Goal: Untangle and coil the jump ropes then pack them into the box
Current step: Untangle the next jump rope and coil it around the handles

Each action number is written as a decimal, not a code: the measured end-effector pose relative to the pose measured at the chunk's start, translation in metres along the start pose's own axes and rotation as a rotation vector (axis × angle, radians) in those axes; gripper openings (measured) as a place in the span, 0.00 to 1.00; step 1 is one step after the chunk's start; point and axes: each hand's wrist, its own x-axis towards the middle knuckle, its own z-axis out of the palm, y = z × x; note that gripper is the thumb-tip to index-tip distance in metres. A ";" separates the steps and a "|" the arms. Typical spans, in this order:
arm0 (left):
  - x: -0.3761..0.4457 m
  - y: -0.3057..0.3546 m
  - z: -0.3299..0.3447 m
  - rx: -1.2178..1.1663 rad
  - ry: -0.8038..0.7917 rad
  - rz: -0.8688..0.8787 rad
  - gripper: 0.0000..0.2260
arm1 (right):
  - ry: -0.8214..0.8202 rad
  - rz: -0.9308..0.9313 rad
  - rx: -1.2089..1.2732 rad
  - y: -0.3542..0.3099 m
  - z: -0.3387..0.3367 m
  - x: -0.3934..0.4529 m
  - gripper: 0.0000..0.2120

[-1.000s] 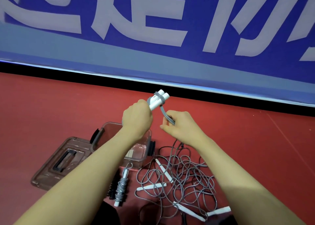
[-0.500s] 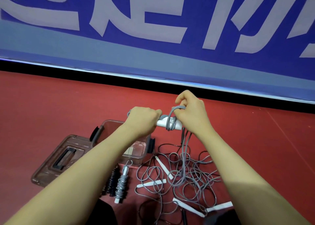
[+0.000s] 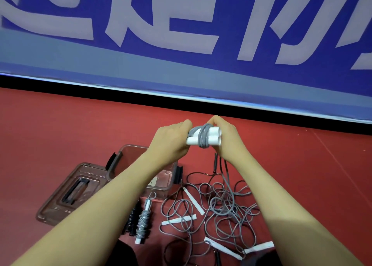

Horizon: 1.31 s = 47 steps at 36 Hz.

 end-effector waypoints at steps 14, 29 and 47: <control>0.007 0.007 0.012 -0.189 -0.223 -0.742 0.07 | -0.191 0.057 0.076 -0.008 0.016 -0.006 0.08; -0.005 -0.003 0.017 0.311 -0.586 -0.438 0.09 | -0.040 -0.201 -0.181 -0.026 0.000 -0.011 0.05; -0.001 -0.010 0.007 0.104 -0.156 0.251 0.07 | 0.062 0.109 0.009 0.012 0.002 0.006 0.15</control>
